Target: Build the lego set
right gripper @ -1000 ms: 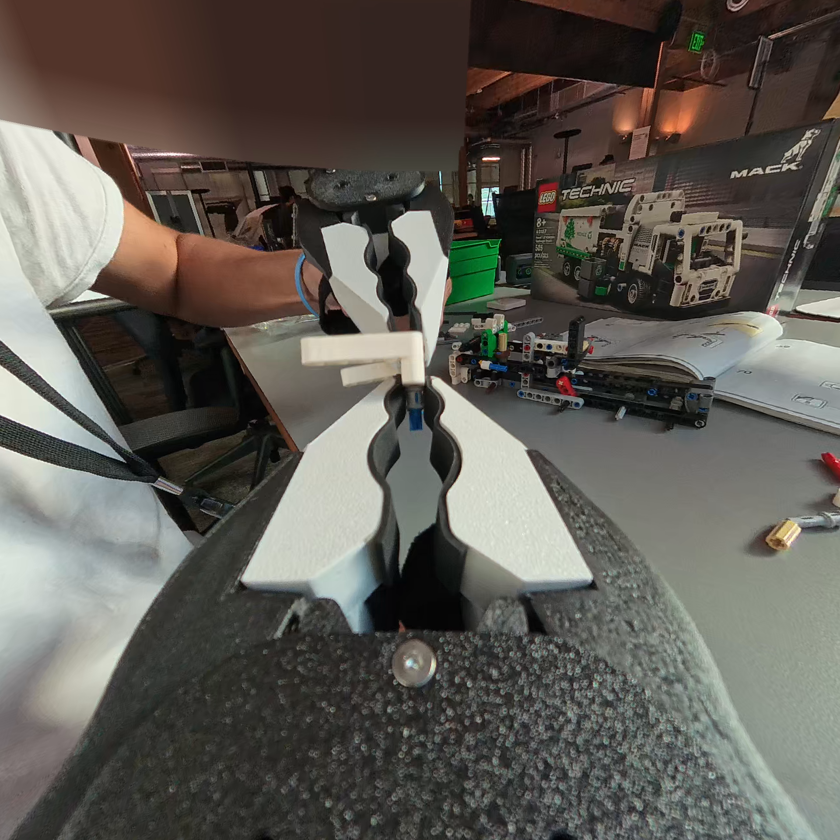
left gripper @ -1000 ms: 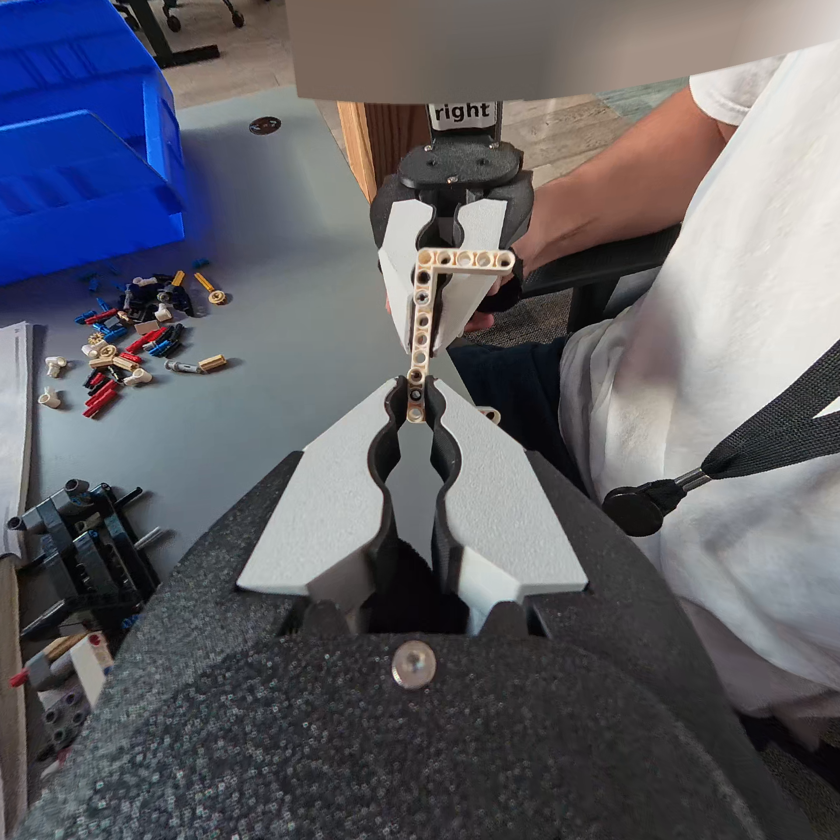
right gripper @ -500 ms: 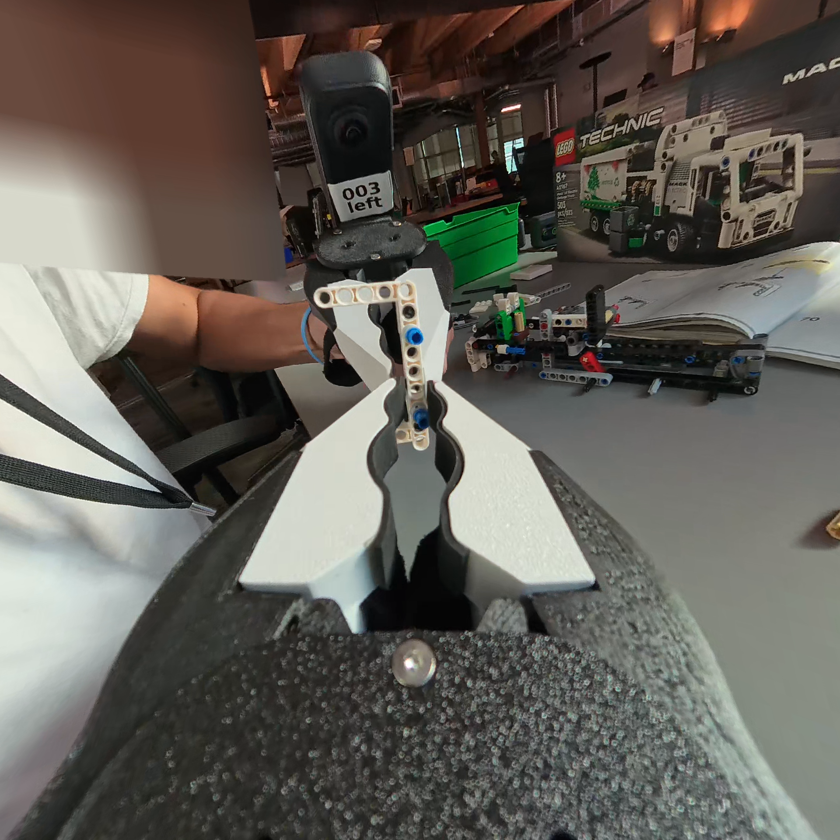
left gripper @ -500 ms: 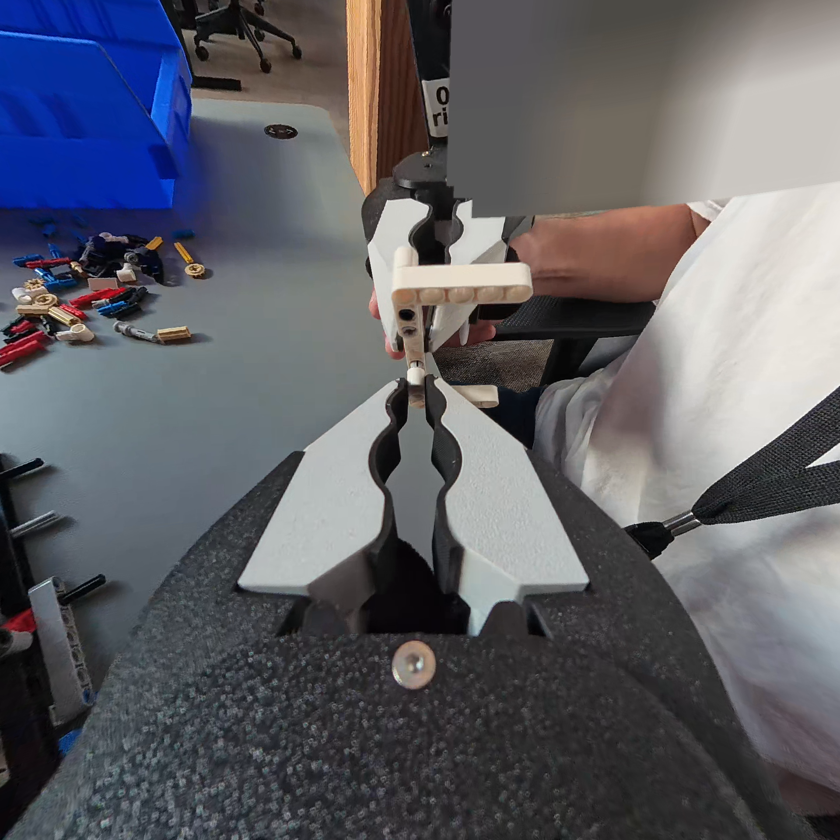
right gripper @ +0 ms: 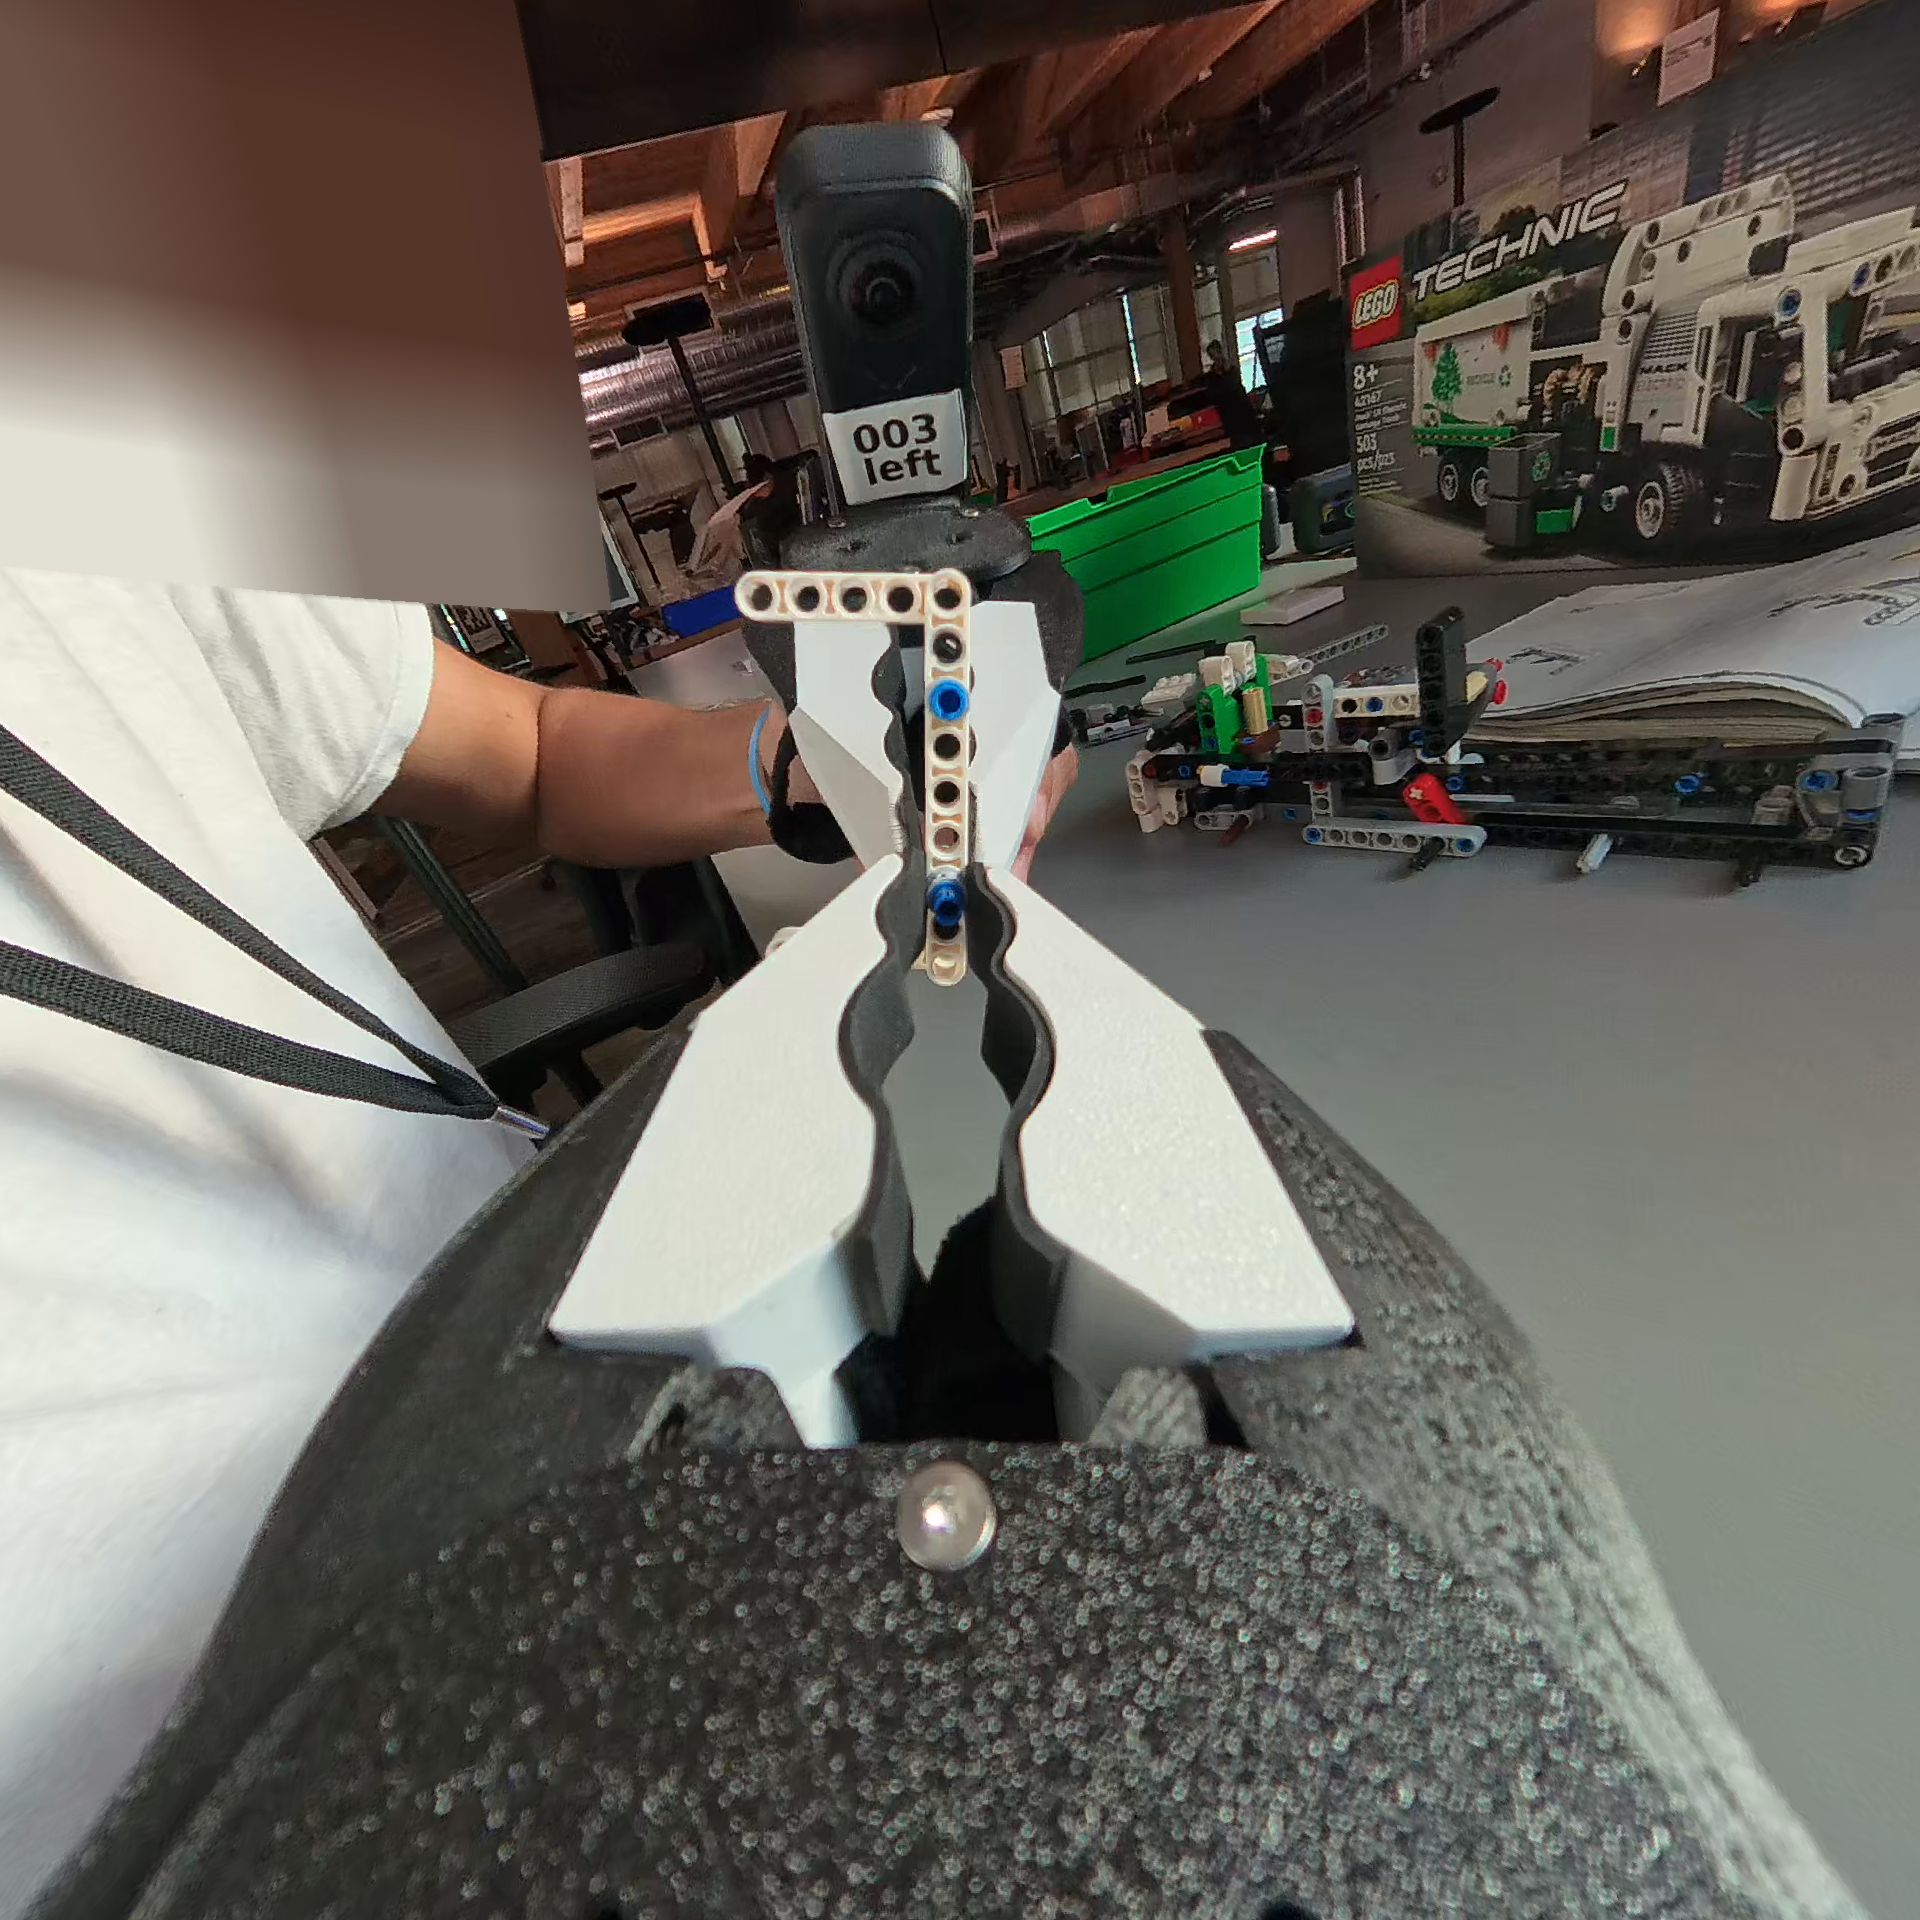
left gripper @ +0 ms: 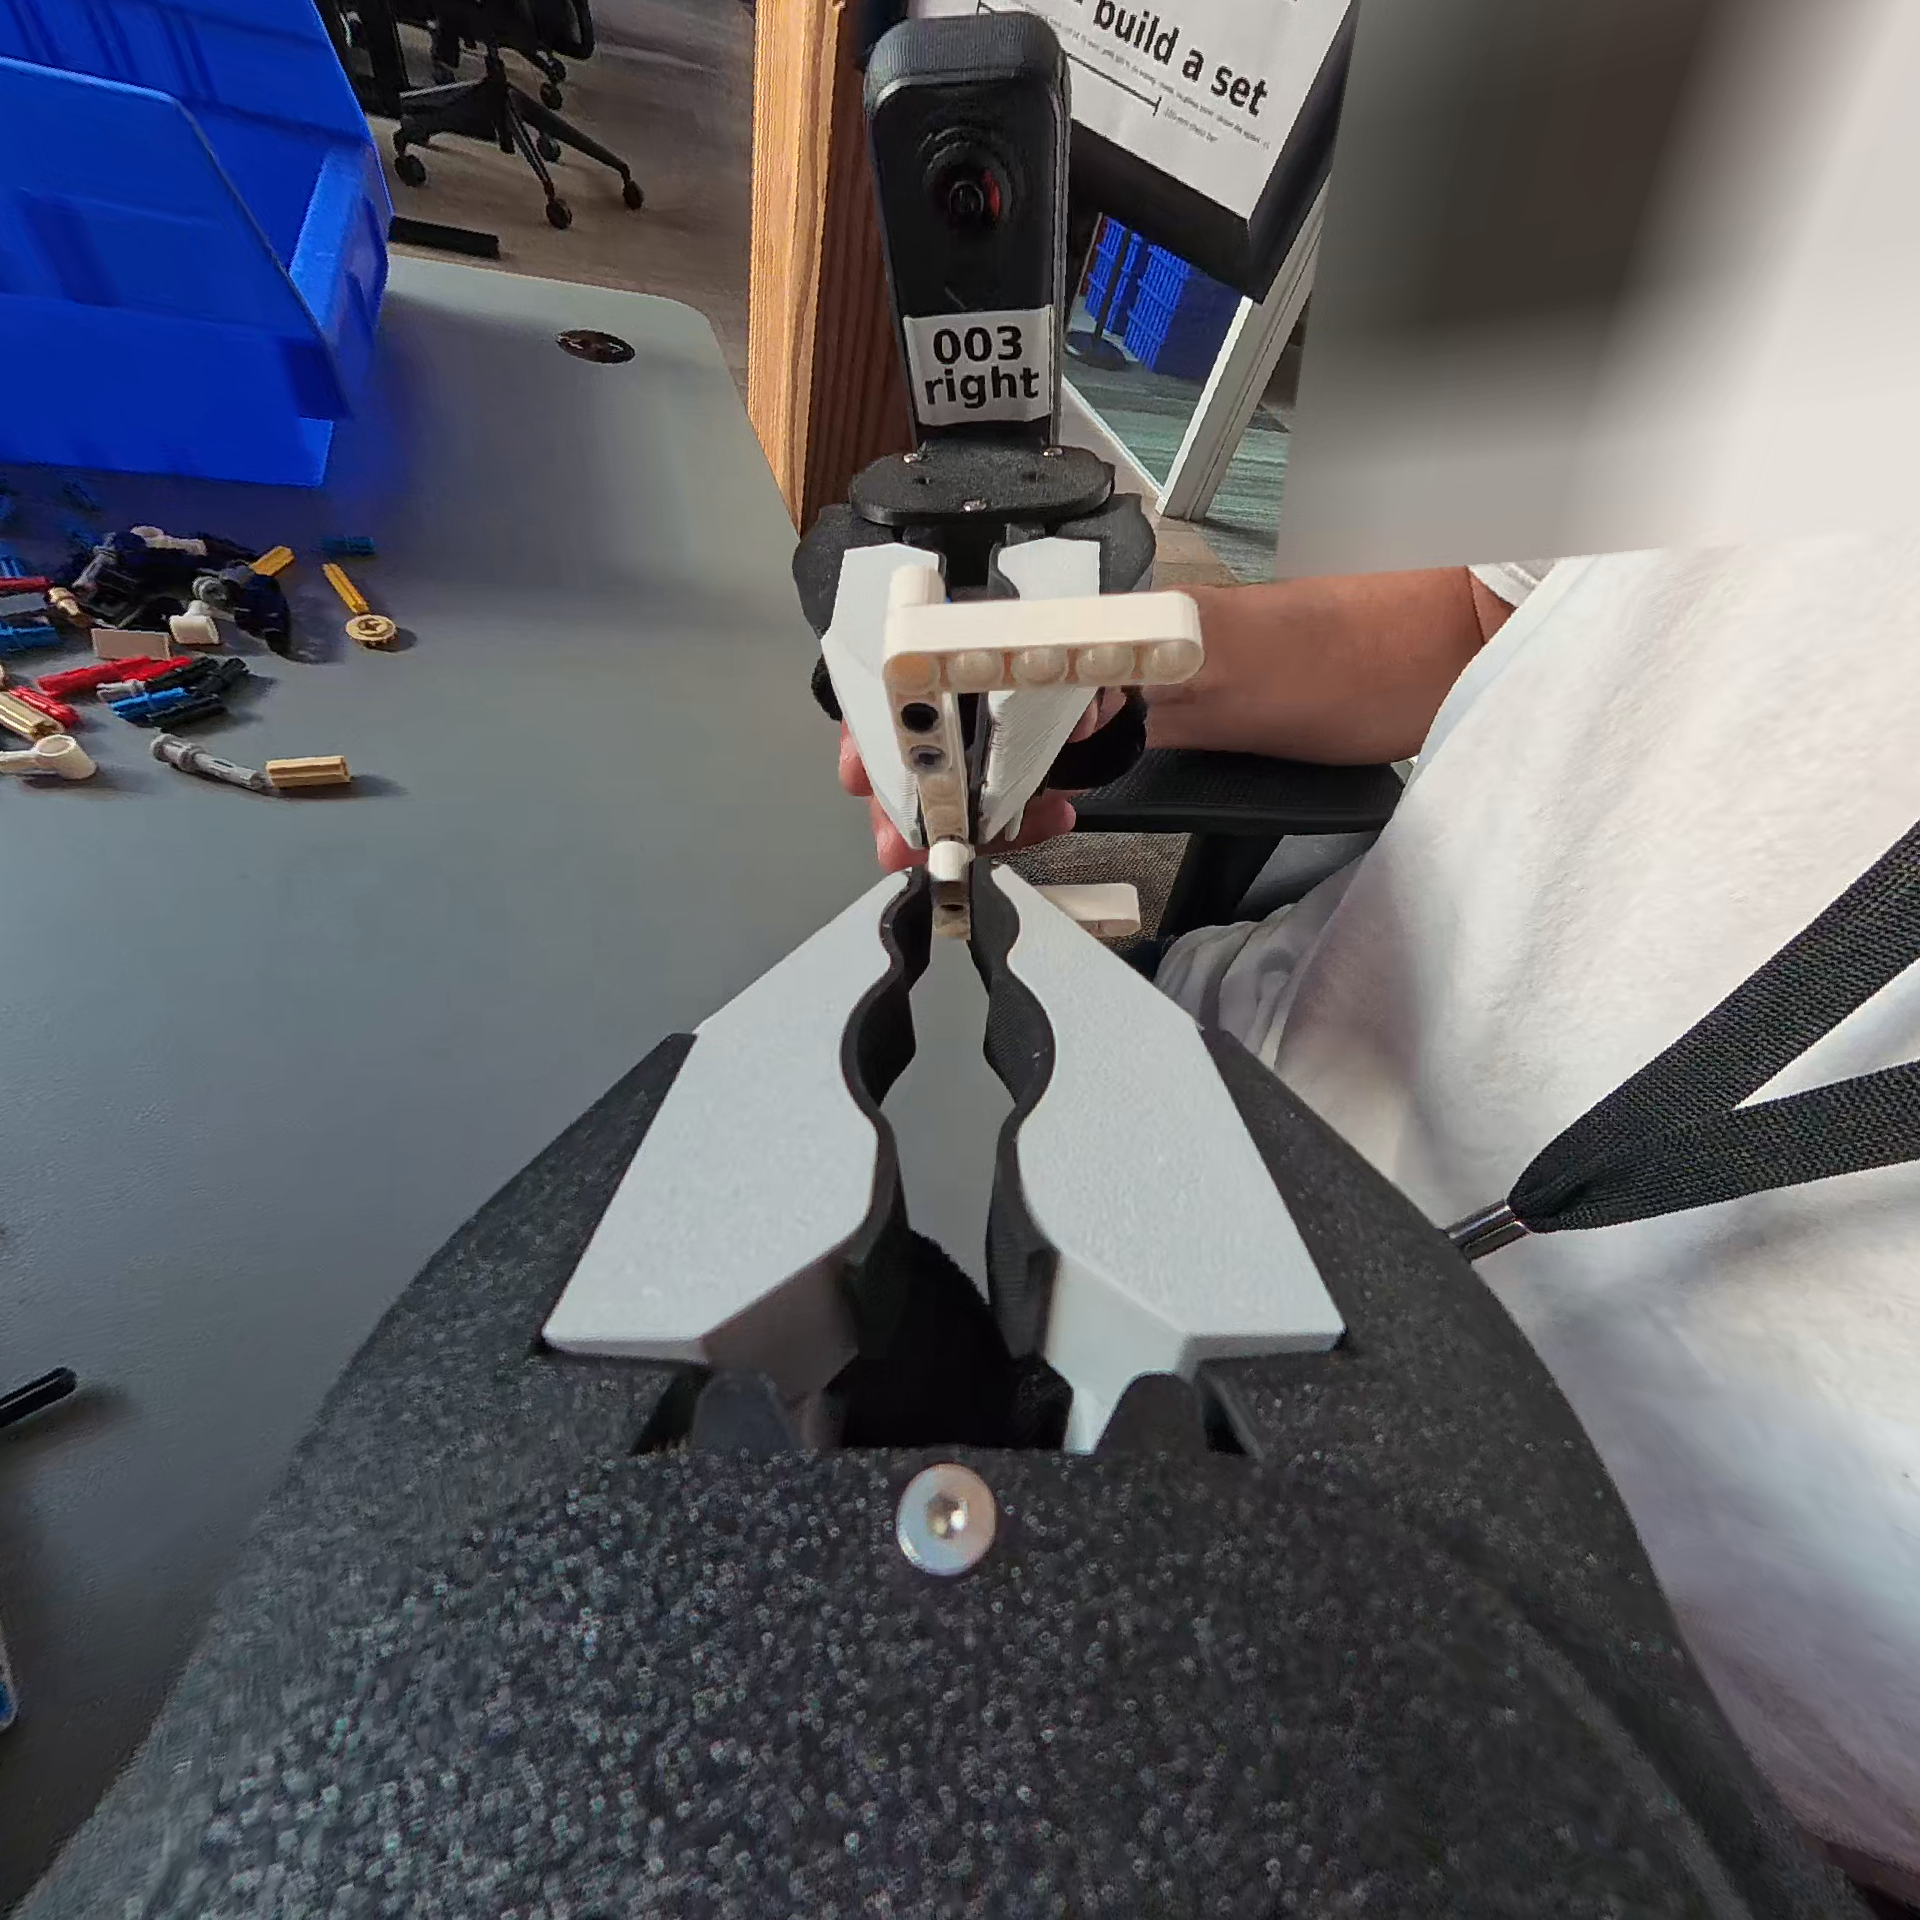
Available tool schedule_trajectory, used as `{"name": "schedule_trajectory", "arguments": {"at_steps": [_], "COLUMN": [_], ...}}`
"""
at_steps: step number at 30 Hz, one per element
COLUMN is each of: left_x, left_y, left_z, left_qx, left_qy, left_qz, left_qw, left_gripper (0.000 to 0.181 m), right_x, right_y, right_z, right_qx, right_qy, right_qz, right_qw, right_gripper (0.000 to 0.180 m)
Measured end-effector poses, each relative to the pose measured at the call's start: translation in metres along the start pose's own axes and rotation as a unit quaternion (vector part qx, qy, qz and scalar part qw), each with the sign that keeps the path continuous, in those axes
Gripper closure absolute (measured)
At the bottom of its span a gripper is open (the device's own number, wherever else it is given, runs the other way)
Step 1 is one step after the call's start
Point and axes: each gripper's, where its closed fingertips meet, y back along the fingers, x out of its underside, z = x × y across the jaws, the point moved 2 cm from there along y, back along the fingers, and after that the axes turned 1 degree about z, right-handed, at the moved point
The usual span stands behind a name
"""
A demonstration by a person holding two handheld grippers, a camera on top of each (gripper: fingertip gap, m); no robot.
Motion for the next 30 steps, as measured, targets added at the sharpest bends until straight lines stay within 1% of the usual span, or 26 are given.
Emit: {"name": "schedule_trajectory", "arguments": {"at_steps": [4,6,8,10,12,14,17,21,23,26,29,30], "left_x": [0.000,-0.002,0.001,0.005,0.008,0.010,0.011,0.009,0.009,0.005,0.006,0.007], "left_y": [-0.003,-0.004,-0.005,-0.005,-0.004,-0.001,-0.002,-0.004,-0.006,-0.007,-0.007,-0.007], "left_z": [-0.002,-0.001,0.002,0.005,0.007,0.007,0.004,0.002,0.001,0.003,0.005,0.006], "left_qx": [-0.006,0.003,0.003,0.005,-0.001,0.000,0.001,0.001,-0.002,-0.012,-0.020,-0.026], "left_qy": [-0.019,-0.004,0.007,0.020,0.019,0.023,0.019,0.009,0.006,0.006,-0.004,-0.008], "left_qz": [0.013,0.005,0.002,-0.002,-0.001,-0.001,0.000,0.002,0.005,-0.011,-0.013,-0.012], "left_qw": [1.000,1.000,1.000,1.000,1.000,1.000,1.000,1.000,1.000,1.000,1.000,1.000], "left_gripper": [0.177,0.177,0.176,0.176,0.176,0.176,0.176,0.176,0.176,0.177,0.176,0.176], "right_x": [0.002,0.000,0.002,0.003,0.004,0.004,0.013,0.014,0.015,0.011,0.011,0.011], "right_y": [0.001,0.002,0.001,0.001,0.005,0.007,0.000,0.001,0.003,0.005,0.004,0.003], "right_z": [0.001,0.001,-0.003,-0.005,-0.008,-0.009,-0.004,-0.001,-0.001,-0.004,-0.005,-0.005], "right_qx": [-0.002,-0.007,-0.004,0.000,0.008,0.008,0.002,-0.004,-0.008,-0.005,0.007,0.015], "right_qy": [0.003,0.003,-0.018,-0.018,-0.017,-0.016,-0.003,0.012,0.004,0.001,0.006,0.021], "right_qz": [0.008,0.008,0.023,0.035,0.041,0.046,0.077,0.072,0.075,0.062,0.067,0.077], "right_qw": [1.000,1.000,1.000,0.999,0.999,0.999,0.997,0.997,0.997,0.998,0.998,0.997], "right_gripper": [0.173,0.173,0.173,0.173,0.169,0.169,0.171,0.174,0.174,0.174,0.173,0.174]}}
